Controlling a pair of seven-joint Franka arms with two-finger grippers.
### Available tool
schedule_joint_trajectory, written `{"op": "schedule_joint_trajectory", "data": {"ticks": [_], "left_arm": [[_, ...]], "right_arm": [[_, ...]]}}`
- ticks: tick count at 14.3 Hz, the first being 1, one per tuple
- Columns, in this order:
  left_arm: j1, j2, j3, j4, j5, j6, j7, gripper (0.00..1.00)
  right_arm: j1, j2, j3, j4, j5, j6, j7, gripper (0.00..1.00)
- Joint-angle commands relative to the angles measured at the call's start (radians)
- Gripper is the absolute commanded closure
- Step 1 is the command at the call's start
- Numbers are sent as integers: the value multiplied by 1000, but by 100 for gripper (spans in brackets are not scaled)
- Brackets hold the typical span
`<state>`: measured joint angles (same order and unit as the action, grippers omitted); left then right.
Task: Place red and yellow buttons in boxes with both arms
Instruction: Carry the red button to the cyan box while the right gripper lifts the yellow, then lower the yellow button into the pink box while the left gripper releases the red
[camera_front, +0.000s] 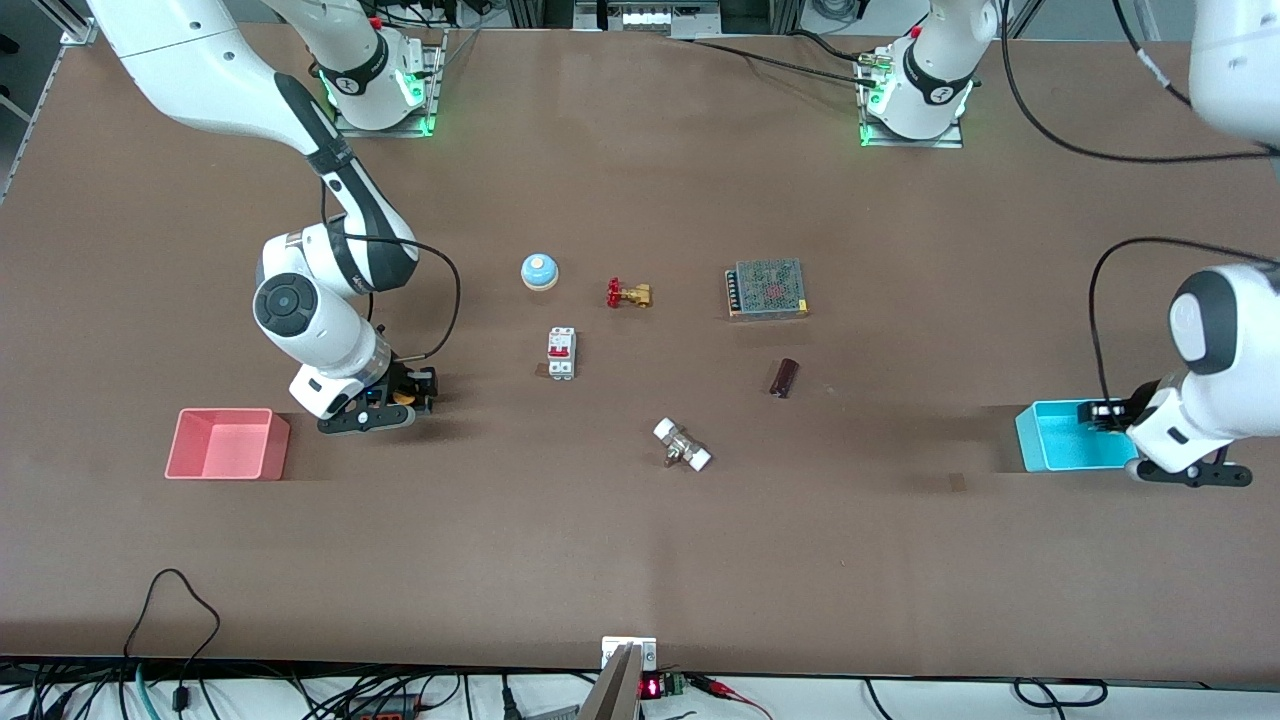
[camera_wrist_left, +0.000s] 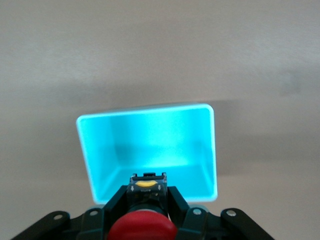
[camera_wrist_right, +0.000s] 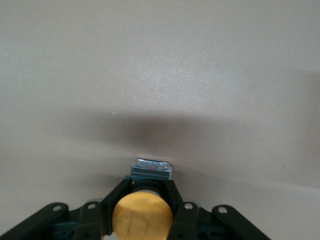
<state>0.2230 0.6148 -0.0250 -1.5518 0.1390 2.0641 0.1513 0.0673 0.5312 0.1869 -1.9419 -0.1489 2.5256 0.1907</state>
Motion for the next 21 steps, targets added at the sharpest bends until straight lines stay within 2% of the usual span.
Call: {"op": "schedule_joint_trajectory", "data": {"ticks": [1, 4, 8, 11, 13, 14, 19, 20, 21], "left_arm": [[24, 55, -12, 48, -50, 57, 80, 81], [41, 77, -12, 39, -61, 86, 102, 81], [50, 106, -16, 22, -75, 113, 103, 79], [55, 109, -18, 9, -75, 116, 103, 77], [55, 117, -18, 2, -75, 128, 103, 73], [55, 118, -18, 1, -75, 129, 103, 73], [55, 123, -19, -16, -76, 155, 102, 72], [55, 123, -20, -28, -79, 172, 102, 68], [53, 123, -20, -28, -79, 172, 93, 57]], "right_arm": [[0, 9, 2, 14, -26, -2, 12, 82], [-4, -9, 2, 24, -26, -25, 4, 84], [-50, -126, 0, 124, -9, -285, -98, 84], [-113, -177, 0, 174, 37, -381, -210, 84], [-150, -172, -12, 242, 104, -470, -241, 83], [-162, -165, -44, 256, 111, -484, -257, 83], [-165, -73, -174, 325, 137, -470, -309, 82], [-167, -63, -179, 325, 137, -461, -319, 82], [-167, -53, -181, 327, 137, -440, -320, 82]]}}
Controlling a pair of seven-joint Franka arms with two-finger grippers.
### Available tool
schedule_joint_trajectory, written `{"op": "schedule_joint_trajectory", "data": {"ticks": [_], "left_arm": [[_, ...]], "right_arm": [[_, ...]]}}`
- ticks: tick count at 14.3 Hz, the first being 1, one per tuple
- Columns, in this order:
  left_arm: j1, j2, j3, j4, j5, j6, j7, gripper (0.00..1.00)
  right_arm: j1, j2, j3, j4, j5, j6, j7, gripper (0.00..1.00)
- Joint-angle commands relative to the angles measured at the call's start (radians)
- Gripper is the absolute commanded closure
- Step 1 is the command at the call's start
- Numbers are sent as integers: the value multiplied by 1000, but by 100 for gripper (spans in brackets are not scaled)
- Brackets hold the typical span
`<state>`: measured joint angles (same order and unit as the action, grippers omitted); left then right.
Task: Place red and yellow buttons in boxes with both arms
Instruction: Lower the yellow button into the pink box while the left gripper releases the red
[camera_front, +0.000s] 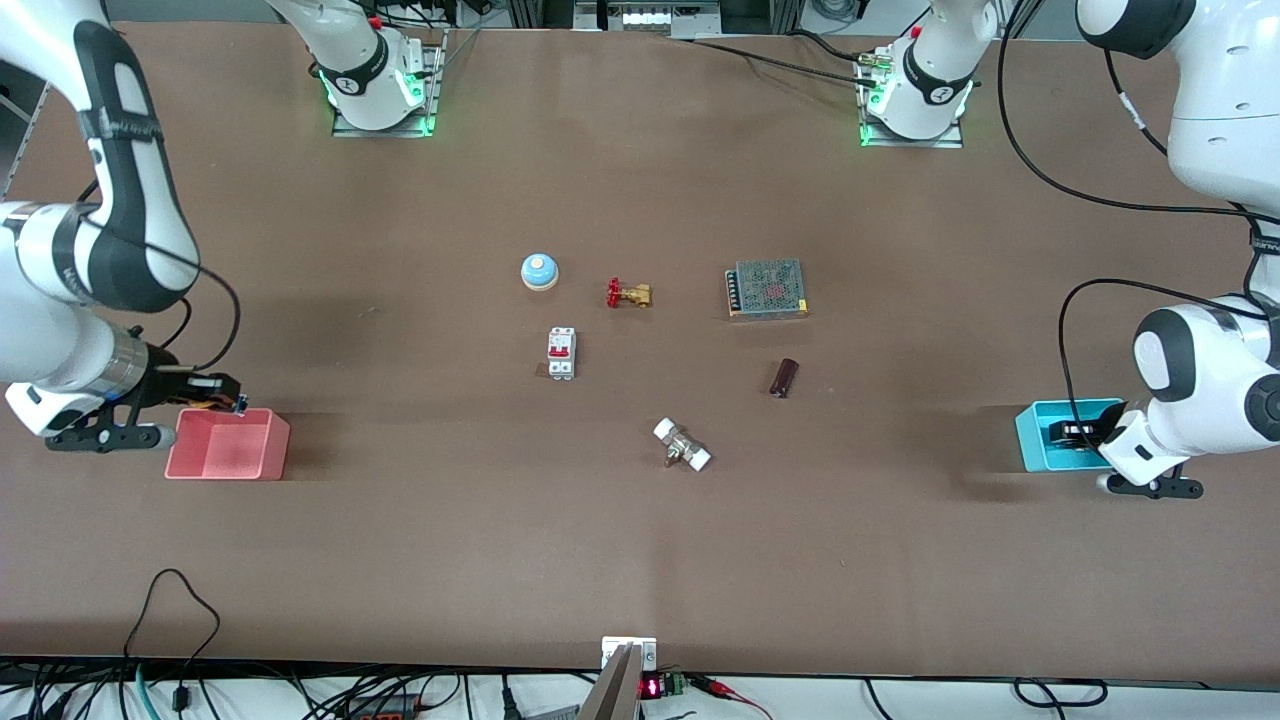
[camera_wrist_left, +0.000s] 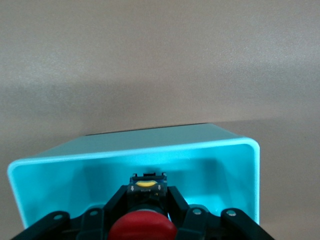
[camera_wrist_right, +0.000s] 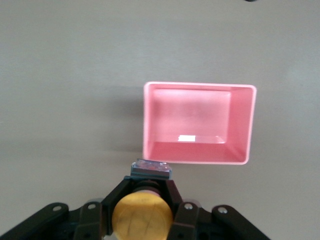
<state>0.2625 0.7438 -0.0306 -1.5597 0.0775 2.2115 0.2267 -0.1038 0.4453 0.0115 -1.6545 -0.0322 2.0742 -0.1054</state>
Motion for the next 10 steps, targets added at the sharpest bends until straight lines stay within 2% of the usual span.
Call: {"op": "schedule_joint_trajectory", "data": {"ticks": [1, 2, 5, 10], "left_arm": [[12, -7, -14, -20, -18, 25, 17, 40], [14, -8, -14, -20, -18, 23, 25, 0], [15, -29, -14, -20, -16, -1, 30, 0], [5, -141, -15, -4, -16, -157, 30, 0]], "right_arm": [[1, 52, -5, 39, 18, 42, -25, 82], [-4, 70, -7, 39, 17, 73, -28, 81], [-19, 124, -7, 39, 17, 145, -78, 81], [-34, 180, -7, 39, 15, 210, -106, 81]]}}
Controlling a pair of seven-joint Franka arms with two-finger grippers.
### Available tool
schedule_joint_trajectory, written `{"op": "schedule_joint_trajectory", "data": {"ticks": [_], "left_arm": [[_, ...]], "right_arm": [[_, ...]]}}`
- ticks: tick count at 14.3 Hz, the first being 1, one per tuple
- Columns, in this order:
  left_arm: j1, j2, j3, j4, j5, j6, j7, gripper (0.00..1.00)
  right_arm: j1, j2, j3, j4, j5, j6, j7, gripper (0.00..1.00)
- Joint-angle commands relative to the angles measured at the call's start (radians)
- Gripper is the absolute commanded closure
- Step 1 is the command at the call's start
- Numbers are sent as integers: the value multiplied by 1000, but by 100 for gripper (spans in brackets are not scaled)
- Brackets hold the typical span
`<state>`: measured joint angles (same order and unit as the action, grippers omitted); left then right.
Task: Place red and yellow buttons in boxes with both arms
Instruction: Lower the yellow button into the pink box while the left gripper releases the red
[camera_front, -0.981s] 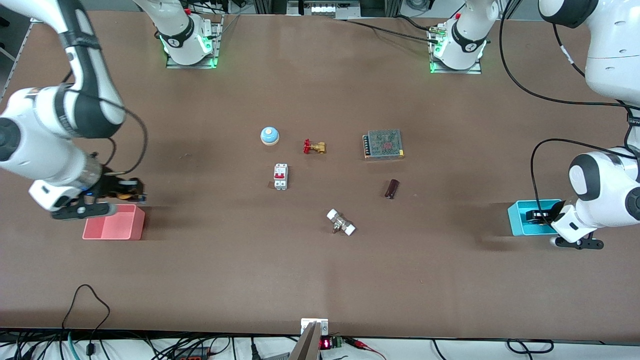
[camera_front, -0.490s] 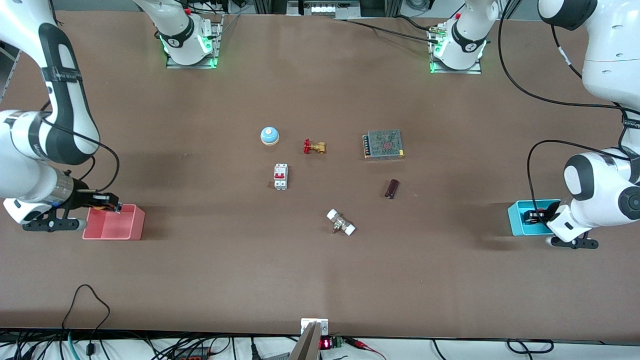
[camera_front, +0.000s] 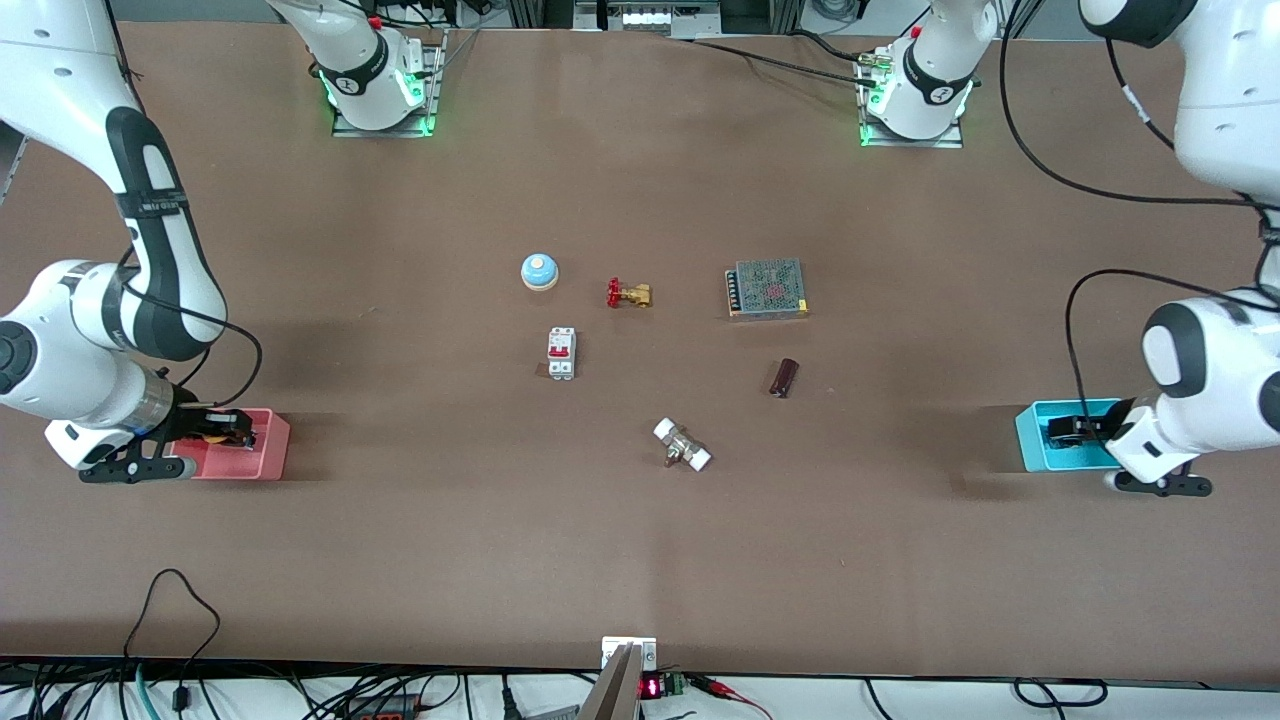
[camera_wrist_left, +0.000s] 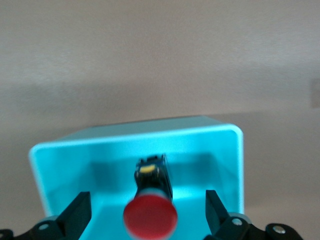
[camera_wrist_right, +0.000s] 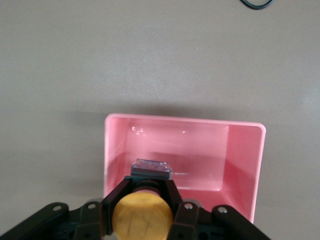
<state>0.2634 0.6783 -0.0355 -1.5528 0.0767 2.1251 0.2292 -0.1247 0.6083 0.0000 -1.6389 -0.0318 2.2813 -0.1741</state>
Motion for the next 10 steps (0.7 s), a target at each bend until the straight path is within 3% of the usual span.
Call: {"op": "schedule_joint_trajectory", "data": {"ticks": [1, 4, 8, 9, 10], "left_arm": [[2, -104, -12, -10, -14, -106, 24, 0], [-4, -187, -18, 9, -3, -224, 22, 0], [-78, -223, -18, 190, 0, -514, 12, 0], [-101, -223, -18, 238, 0, -575, 9, 0], [-119, -224, -20, 272, 0, -627, 7, 0]], "right_arm": [[-22, 27, 5, 24, 15, 7, -48, 81], [-35, 45, 5, 19, 16, 72, -80, 79], [-41, 53, 5, 18, 18, 73, -81, 77], [-41, 53, 5, 17, 18, 76, -81, 64], [-41, 53, 5, 16, 20, 78, -79, 58]]}}
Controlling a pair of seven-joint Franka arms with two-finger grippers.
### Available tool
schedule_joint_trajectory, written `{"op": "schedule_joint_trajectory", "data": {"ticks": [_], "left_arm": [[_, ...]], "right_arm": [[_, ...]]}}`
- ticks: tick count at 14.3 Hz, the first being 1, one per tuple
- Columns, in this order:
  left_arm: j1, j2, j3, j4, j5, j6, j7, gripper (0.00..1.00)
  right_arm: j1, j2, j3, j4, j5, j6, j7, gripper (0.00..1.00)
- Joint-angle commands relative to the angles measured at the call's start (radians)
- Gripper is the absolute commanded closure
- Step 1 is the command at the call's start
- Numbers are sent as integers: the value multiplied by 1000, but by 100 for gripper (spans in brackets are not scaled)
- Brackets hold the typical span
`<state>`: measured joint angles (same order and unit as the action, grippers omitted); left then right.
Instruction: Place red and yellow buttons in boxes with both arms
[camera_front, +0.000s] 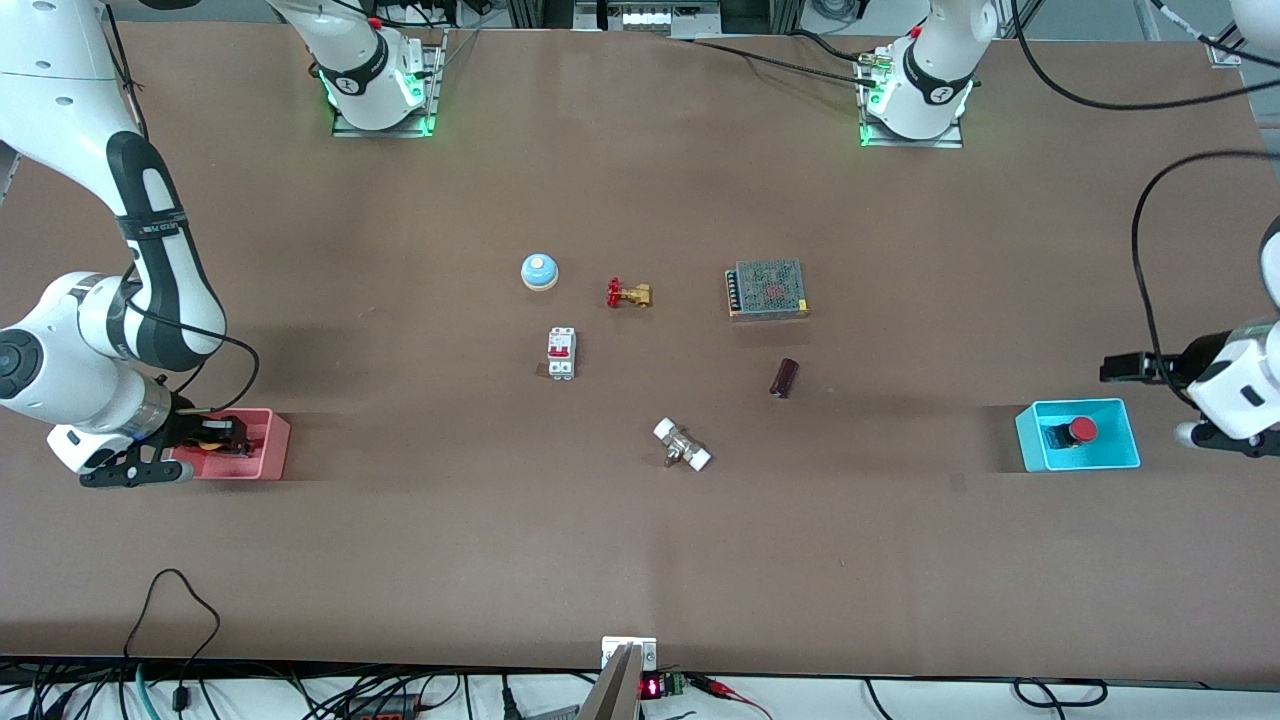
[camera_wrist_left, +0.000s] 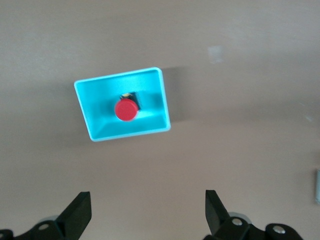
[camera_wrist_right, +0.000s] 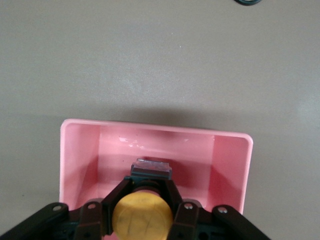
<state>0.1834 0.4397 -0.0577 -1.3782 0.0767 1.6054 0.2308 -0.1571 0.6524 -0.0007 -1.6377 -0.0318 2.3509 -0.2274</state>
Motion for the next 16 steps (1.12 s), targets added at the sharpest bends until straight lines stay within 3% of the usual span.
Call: {"op": "schedule_joint_trajectory", "data": {"ticks": [1, 4, 5, 6, 7, 9, 10, 11, 14, 16], "left_arm": [[-59, 14, 2, 126, 1, -160, 2, 0], [-102, 2, 9, 221, -21, -278, -5, 0], [-136, -54, 15, 197, -44, -276, -7, 0], [-156, -123, 24, 120, -60, -271, -36, 0], [-169, -213, 25, 29, -60, -237, -101, 0], [-194, -387, 30, -196, -60, -94, -209, 0], [-203, -451, 38, -279, -57, -22, -202, 0], [-208, -479, 53, -324, -66, 10, -197, 0], [-306, -489, 165, -332, -75, 13, -131, 0], [-292, -484, 161, -337, -75, -1, -128, 0]], "right_arm": [[-9, 9, 5, 13, 21, 11, -26, 44], [-9, 9, 5, 12, 21, 18, -23, 27], [-9, 9, 5, 12, 21, 18, -24, 23], [-9, 4, 5, 12, 21, 16, -20, 13], [-7, -2, 7, 12, 21, 10, -18, 10], [-5, -25, 7, 4, 21, -5, -20, 0], [-4, -46, 8, 1, 21, -34, -20, 0], [-2, -77, 13, 1, 23, -88, -18, 0], [8, -192, 25, 1, 26, -246, -17, 0], [11, -264, 45, 3, 47, -321, 8, 0]]}}
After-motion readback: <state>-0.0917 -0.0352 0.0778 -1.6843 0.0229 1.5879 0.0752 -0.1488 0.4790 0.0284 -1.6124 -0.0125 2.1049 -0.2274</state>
